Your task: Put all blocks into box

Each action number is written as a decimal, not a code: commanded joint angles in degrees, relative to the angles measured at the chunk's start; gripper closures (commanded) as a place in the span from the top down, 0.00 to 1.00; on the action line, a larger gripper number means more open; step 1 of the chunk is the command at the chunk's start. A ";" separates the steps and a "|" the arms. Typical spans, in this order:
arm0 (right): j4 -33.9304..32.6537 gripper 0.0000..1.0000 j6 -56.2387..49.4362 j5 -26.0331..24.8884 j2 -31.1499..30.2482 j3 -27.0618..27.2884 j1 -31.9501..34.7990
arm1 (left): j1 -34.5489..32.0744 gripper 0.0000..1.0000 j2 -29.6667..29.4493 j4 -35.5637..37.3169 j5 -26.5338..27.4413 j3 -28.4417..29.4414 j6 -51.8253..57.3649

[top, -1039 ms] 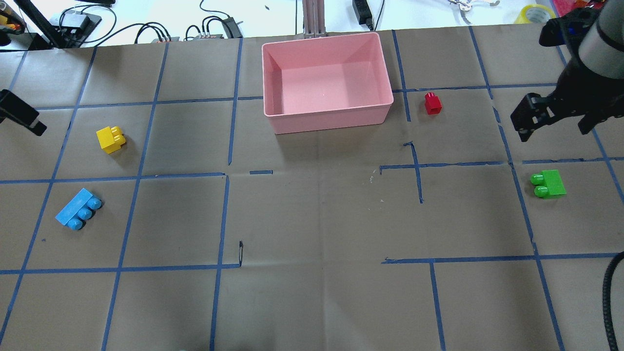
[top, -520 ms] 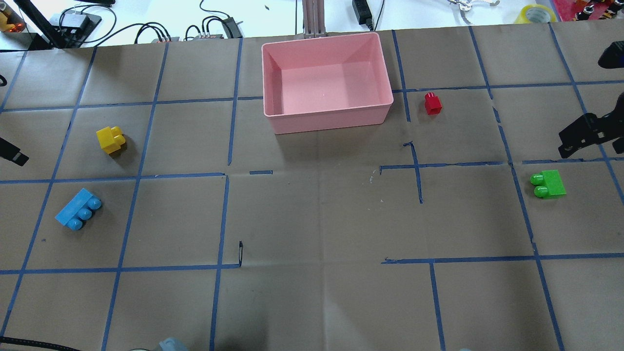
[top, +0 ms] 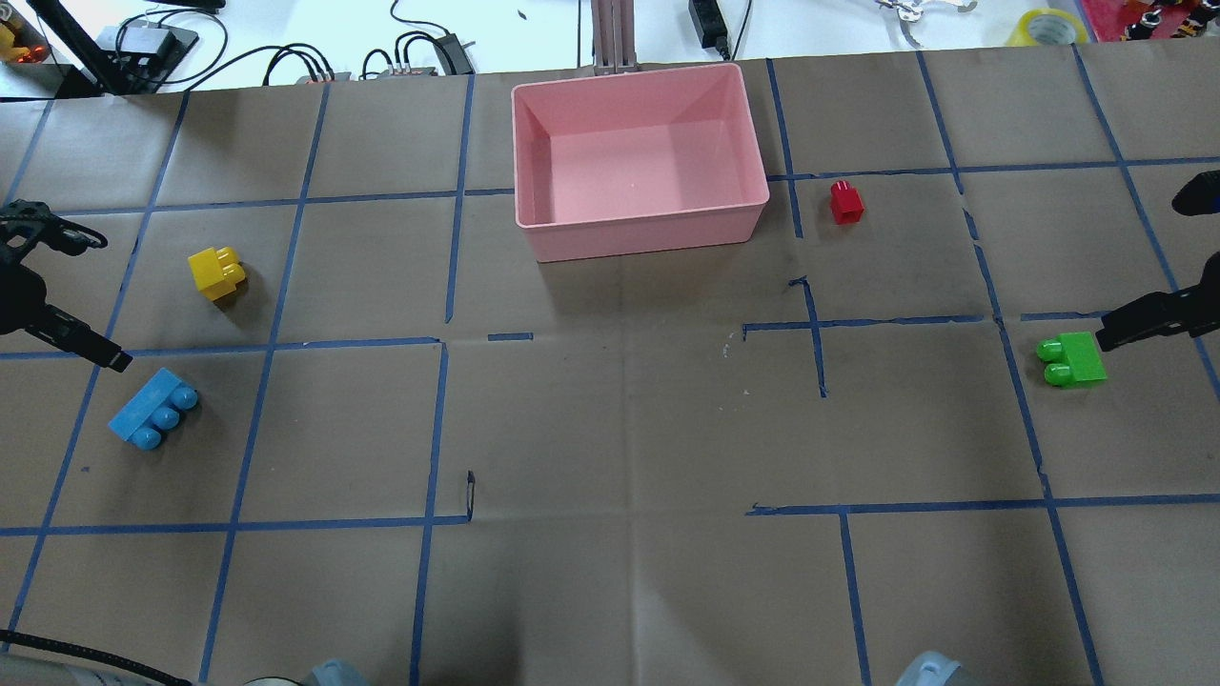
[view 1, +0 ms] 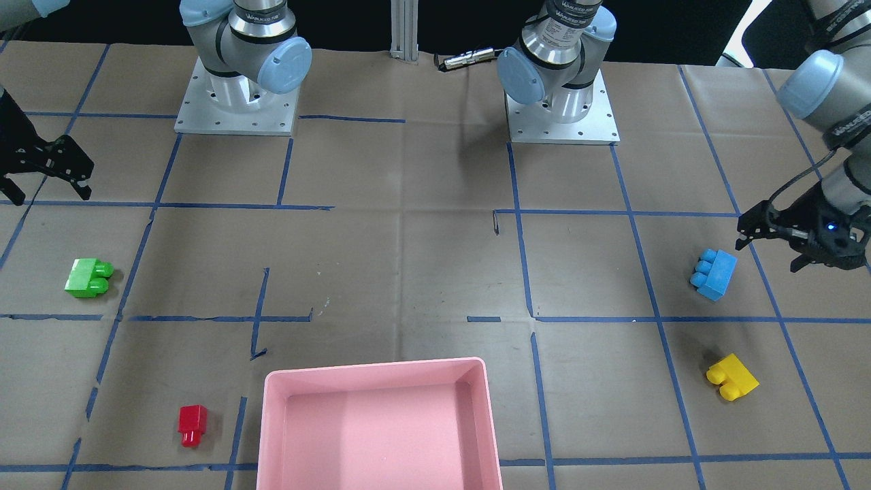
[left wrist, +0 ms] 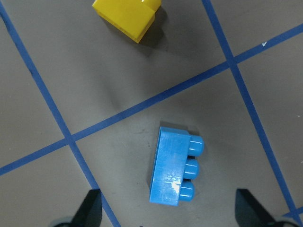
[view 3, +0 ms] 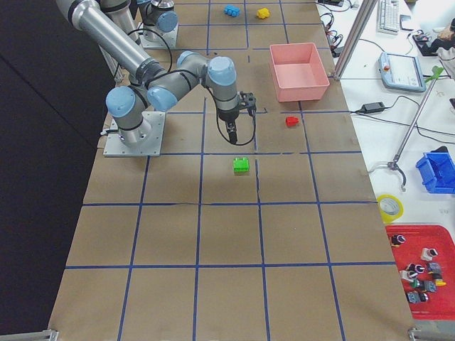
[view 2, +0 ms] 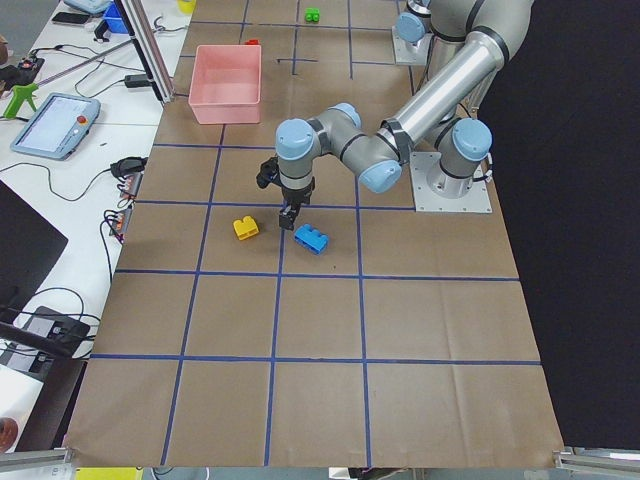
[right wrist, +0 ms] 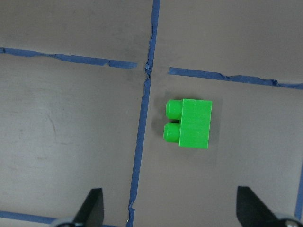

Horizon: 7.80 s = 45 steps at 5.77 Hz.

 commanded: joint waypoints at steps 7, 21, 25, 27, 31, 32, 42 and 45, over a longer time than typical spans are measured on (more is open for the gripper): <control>-28.34 0.99 3.29 0.64 18.31 4.81 0.11 | 1.93 0.95 -8.54 17.27 -3.00 -8.38 7.96; -8.05 0.08 3.12 -6.66 13.23 -5.09 3.72 | -30.53 0.16 -14.20 -21.40 -4.59 39.97 -53.72; -10.31 0.04 3.20 -5.60 11.54 -14.31 7.65 | -48.06 0.16 -37.32 -24.39 -6.79 69.10 -81.48; -9.62 0.05 7.91 -6.39 12.15 -21.17 14.41 | -51.41 0.17 -42.88 -18.44 -6.00 68.79 -82.83; 3.18 0.05 19.62 -7.10 13.11 -30.48 23.29 | -51.34 1.00 -37.75 -16.64 -5.91 64.57 -82.39; 7.31 0.05 25.56 -6.66 13.30 -32.52 26.46 | -49.07 1.00 -33.02 -21.79 -6.08 64.40 -81.69; 3.12 0.99 56.21 -3.14 43.09 -63.13 54.26 | -15.70 1.00 -6.67 -20.11 -2.04 30.90 -47.05; 7.66 0.99 50.18 -3.14 38.55 -61.90 49.28 | -10.82 1.00 -13.71 -8.23 -2.04 31.35 -62.85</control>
